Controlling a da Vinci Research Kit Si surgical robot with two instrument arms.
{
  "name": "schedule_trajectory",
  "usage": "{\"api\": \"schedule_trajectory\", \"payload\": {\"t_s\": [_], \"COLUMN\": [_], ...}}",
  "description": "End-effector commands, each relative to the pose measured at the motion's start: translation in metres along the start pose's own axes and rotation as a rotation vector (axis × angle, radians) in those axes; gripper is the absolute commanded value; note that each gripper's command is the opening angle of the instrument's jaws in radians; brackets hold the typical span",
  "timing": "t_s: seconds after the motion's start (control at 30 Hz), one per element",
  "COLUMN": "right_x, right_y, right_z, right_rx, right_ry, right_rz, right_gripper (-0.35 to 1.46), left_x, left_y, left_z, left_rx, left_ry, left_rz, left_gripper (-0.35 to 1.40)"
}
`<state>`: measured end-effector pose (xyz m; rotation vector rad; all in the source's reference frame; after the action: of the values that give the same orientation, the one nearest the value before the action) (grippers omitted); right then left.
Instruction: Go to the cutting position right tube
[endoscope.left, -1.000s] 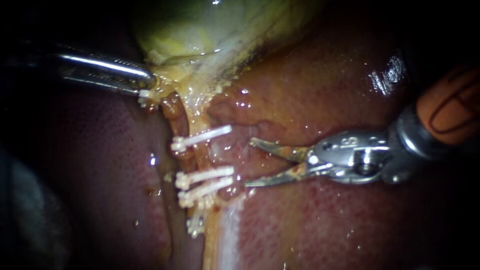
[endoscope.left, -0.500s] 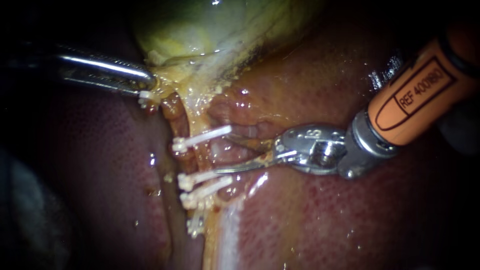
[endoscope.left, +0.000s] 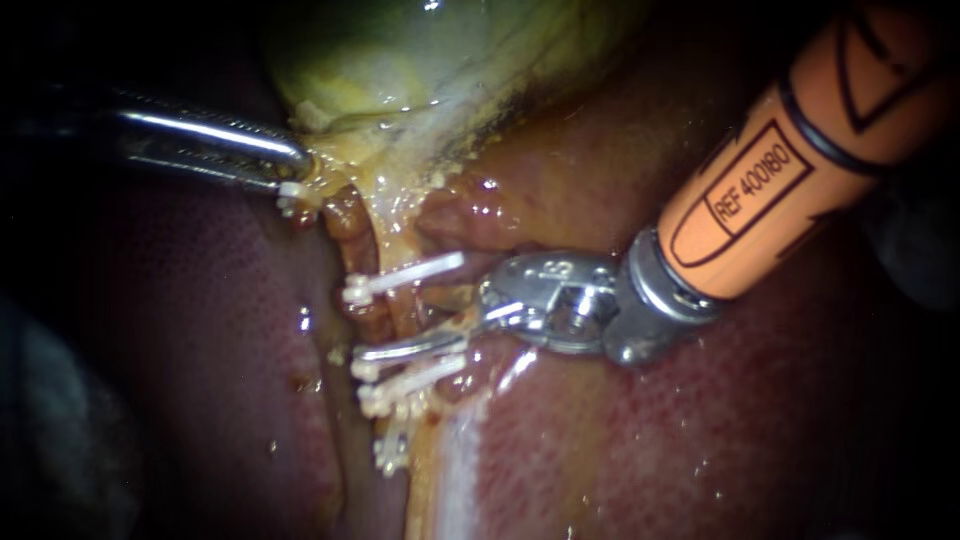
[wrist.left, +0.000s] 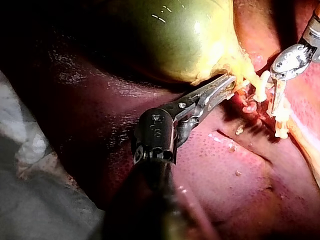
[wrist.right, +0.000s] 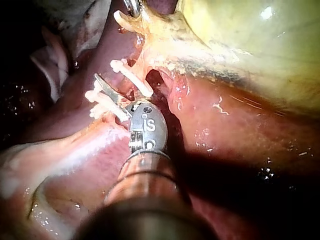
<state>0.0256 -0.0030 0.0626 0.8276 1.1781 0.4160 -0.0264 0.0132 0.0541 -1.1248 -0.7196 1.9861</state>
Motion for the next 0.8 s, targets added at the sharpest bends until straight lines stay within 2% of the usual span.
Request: {"api": "schedule_trajectory", "payload": {"t_s": [0.03, 0.27, 0.4, 0.6, 0.8], "right_x": [0.0001, 0.0003, 0.0005, 0.0011, 0.0022], "right_y": [0.0001, 0.0005, 0.0003, -0.0012, -0.0038], "right_z": [0.0004, 0.0024, 0.0026, 0.0024, 0.0023], "right_rx": [0.002, 0.039, 0.051, 0.060, 0.085], "right_ry": [0.006, 0.019, 0.043, 0.051, 0.055], "right_rz": [-0.002, -0.015, -0.016, -0.009, 0.005], "right_gripper": [1.30, 1.30, 1.30, 1.30, 1.28], "left_x": [0.0000, 0.0000, 0.0000, 0.0000, 0.0000], "left_y": [0.0000, 0.0000, 0.0000, 0.0000, 0.0000], "left_z": [0.0000, 0.0002, 0.0002, 0.0002, 0.0001], "left_rx": [0.001, -0.001, 0.000, 0.000, -0.001], "left_ry": [0.001, 0.000, 0.000, 0.000, 0.000], "left_rz": [0.000, 0.000, 0.000, 0.000, 0.000], "left_gripper": [-0.35, -0.35, -0.35, -0.35, -0.35]}}
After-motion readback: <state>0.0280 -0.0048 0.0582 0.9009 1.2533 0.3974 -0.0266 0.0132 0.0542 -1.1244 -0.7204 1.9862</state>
